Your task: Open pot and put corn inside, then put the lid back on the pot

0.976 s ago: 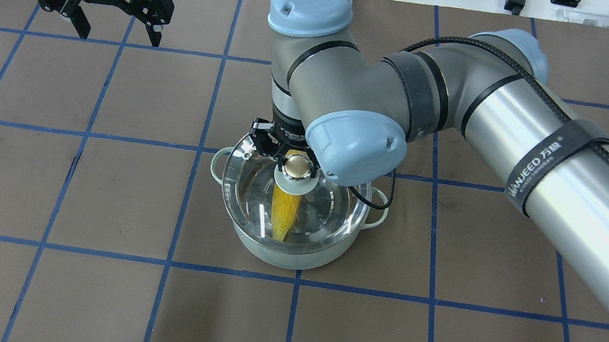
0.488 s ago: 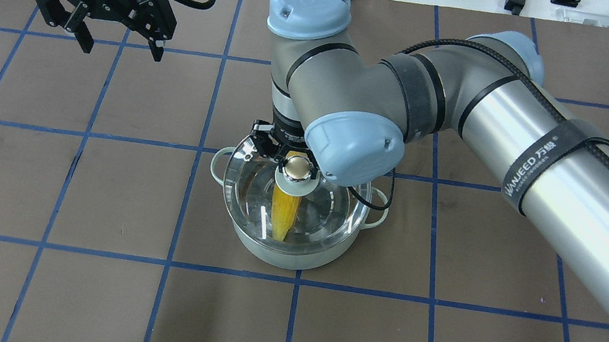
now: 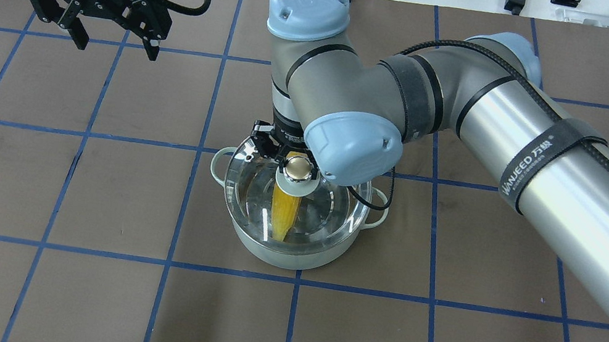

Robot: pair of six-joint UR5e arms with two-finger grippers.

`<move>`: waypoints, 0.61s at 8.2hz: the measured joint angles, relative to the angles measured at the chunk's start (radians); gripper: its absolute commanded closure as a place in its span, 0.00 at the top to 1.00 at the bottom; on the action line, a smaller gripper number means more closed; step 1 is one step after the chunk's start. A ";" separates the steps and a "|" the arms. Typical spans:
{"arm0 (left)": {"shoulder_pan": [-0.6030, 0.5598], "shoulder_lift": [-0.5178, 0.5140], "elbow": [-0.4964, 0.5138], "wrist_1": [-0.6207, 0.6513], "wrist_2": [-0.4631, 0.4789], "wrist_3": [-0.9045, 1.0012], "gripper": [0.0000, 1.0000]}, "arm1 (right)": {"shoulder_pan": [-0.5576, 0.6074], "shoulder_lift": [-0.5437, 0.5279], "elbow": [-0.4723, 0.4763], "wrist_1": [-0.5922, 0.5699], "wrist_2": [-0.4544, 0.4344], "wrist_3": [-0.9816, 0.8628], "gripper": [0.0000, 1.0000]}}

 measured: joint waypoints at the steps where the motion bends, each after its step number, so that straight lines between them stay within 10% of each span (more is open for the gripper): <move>1: 0.000 -0.003 0.000 0.001 0.001 -0.003 1.00 | 0.000 0.000 0.000 0.000 0.000 0.000 0.00; 2: 0.000 -0.002 0.000 0.001 0.002 -0.003 1.00 | 0.000 0.001 0.000 -0.001 0.000 0.001 0.00; 4: 0.000 0.000 -0.002 0.001 0.006 0.004 1.00 | 0.000 0.002 0.000 0.000 -0.001 0.002 0.94; 5: 0.000 0.001 -0.002 0.001 0.006 0.006 1.00 | 0.000 0.002 0.000 0.000 -0.002 0.000 1.00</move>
